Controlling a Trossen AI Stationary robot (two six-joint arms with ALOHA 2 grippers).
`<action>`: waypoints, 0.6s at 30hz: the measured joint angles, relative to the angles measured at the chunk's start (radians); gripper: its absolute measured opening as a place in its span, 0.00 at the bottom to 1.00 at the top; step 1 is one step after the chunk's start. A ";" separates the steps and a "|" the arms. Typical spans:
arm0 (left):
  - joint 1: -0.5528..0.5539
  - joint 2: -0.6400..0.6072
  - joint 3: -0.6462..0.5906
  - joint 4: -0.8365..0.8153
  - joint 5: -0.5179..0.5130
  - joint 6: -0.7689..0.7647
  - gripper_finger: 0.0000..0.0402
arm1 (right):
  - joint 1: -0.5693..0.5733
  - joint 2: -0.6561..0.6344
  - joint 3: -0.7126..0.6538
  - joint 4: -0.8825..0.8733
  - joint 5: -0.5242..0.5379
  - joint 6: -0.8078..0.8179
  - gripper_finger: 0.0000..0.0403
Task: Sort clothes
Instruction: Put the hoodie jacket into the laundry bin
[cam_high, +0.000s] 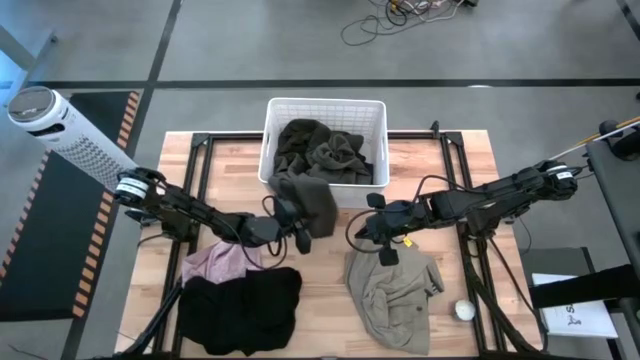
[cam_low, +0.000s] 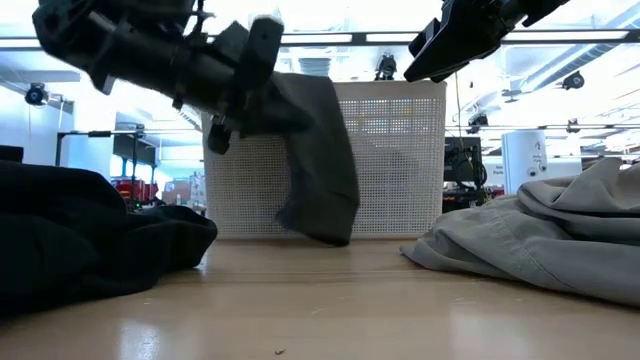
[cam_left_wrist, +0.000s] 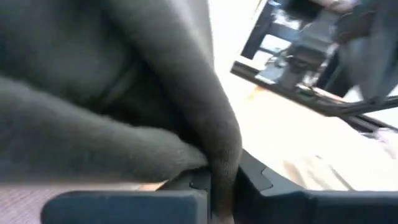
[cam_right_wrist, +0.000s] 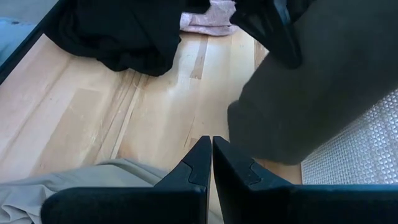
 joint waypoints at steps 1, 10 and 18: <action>-0.004 -0.003 0.011 0.000 0.004 0.015 0.04 | 0.000 0.000 0.000 0.000 0.000 0.000 0.00; -0.030 -0.081 0.176 -0.109 0.039 0.315 0.01 | 0.000 0.000 0.000 0.000 0.000 0.000 0.00; 0.041 -0.148 0.414 -0.458 -0.028 0.579 0.01 | 0.000 0.000 0.000 0.009 -0.001 0.008 0.00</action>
